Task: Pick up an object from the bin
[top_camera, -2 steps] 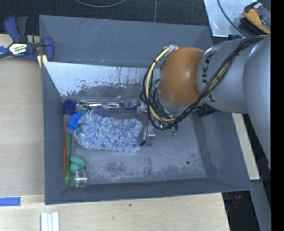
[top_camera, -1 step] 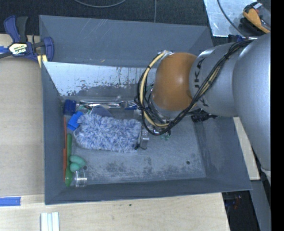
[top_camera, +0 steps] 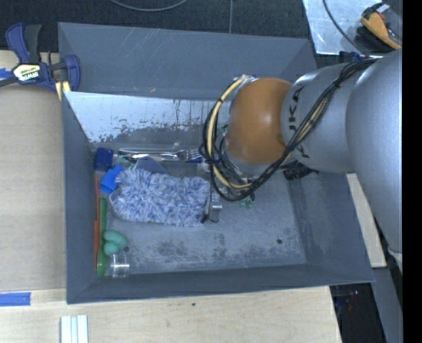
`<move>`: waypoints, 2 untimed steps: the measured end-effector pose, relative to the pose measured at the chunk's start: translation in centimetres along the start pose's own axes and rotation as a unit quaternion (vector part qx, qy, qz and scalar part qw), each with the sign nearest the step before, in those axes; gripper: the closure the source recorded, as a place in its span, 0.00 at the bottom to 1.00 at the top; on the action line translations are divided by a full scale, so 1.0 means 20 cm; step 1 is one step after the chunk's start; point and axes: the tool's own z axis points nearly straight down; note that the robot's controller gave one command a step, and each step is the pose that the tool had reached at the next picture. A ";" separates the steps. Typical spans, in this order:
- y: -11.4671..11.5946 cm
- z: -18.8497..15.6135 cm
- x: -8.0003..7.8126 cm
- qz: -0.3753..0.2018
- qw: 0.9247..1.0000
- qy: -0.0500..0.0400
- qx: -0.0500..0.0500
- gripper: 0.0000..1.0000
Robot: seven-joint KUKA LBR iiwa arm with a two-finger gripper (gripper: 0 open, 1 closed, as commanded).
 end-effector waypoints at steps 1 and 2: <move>0.02 -0.48 0.01 0.001 1.000 -0.001 -0.001 0.00; 0.04 -0.58 0.04 -0.008 1.000 0.003 0.000 0.00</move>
Offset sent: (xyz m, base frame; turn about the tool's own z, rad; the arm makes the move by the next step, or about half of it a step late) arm -0.0107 0.0086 0.1166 -0.0175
